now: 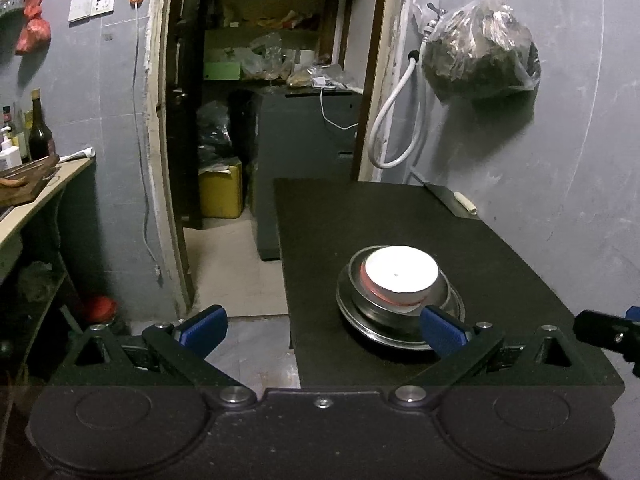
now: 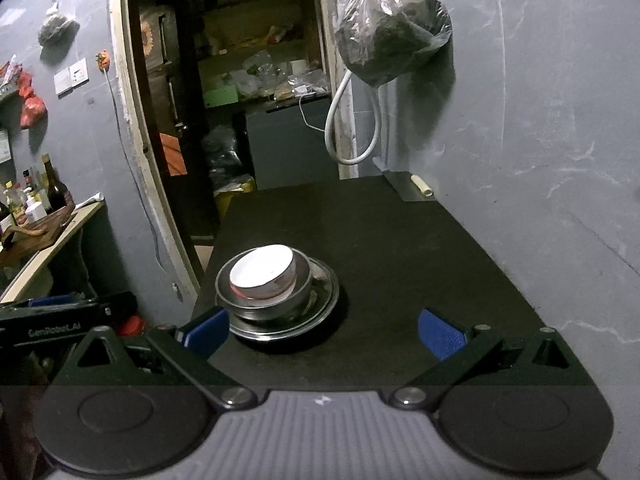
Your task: Organize plates and bowls
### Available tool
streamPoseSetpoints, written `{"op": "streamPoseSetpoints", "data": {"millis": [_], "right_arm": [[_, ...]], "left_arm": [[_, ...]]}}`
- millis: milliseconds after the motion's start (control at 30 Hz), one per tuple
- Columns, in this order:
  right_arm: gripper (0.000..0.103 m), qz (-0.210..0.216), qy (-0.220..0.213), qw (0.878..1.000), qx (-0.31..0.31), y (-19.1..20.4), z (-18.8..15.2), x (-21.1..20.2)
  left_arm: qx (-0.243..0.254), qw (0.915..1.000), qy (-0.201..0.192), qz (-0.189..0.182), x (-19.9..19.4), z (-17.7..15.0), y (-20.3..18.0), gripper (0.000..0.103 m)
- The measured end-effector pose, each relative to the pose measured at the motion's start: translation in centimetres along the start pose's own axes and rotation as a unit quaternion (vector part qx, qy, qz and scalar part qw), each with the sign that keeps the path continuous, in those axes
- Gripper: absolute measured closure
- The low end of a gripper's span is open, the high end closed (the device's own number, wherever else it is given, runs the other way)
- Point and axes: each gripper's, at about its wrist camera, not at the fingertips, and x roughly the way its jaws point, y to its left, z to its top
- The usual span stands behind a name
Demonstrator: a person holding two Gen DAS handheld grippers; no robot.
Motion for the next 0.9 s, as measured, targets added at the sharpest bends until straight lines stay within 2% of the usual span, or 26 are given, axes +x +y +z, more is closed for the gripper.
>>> {"op": "streamPoseSetpoints", "data": {"millis": [400,900], "right_arm": [[0.000,0.024,0.016,0.999,0.017,-3.6,-0.5,0.0],[0.000,0.065,0.052,0.997,0.001,-5.4,-1.3,0.7]], "left_arm": [[0.022,0.9993,0.022,0.022,-0.9,-1.5,-3.4,0.001],[0.003,0.9969,0.041,0.067,-2.5,-3.4,-4.9,0.001]]}}
